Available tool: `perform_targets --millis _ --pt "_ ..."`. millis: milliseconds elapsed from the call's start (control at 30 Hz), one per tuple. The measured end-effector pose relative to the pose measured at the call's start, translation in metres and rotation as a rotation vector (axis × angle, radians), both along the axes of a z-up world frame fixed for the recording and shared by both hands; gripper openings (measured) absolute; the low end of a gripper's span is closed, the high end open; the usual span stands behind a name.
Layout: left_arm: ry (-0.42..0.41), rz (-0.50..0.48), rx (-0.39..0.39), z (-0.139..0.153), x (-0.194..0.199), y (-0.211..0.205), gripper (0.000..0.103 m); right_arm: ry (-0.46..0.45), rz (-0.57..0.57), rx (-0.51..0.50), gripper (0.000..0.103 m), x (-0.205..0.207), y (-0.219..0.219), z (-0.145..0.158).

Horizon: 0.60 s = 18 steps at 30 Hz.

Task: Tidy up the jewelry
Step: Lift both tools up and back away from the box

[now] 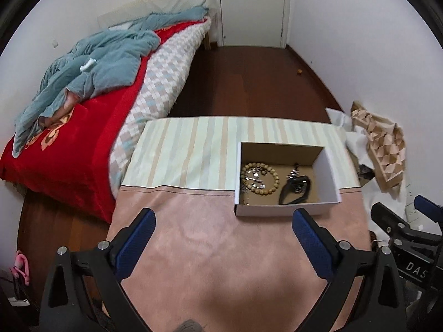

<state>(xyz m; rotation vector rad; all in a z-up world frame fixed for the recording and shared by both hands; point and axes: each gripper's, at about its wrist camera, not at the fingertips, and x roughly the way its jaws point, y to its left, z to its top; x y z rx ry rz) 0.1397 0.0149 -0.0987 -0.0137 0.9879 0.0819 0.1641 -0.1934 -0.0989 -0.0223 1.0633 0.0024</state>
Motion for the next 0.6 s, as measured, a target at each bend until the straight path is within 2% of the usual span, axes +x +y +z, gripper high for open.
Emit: perform_targets --millis 333,600 --pt "-0.137 -0.002 -0.013 0.079 -0.069 -0.004 0.101 -0.144 0.001 0.01 0.101 -0.079 -0.005 0.087" --pt "-0.195 0.003 -0.025 0.12 -0.111 0.0 0.101 -0.263 0.003 -0.002 0.101 -0.138 -0.005 0.155"
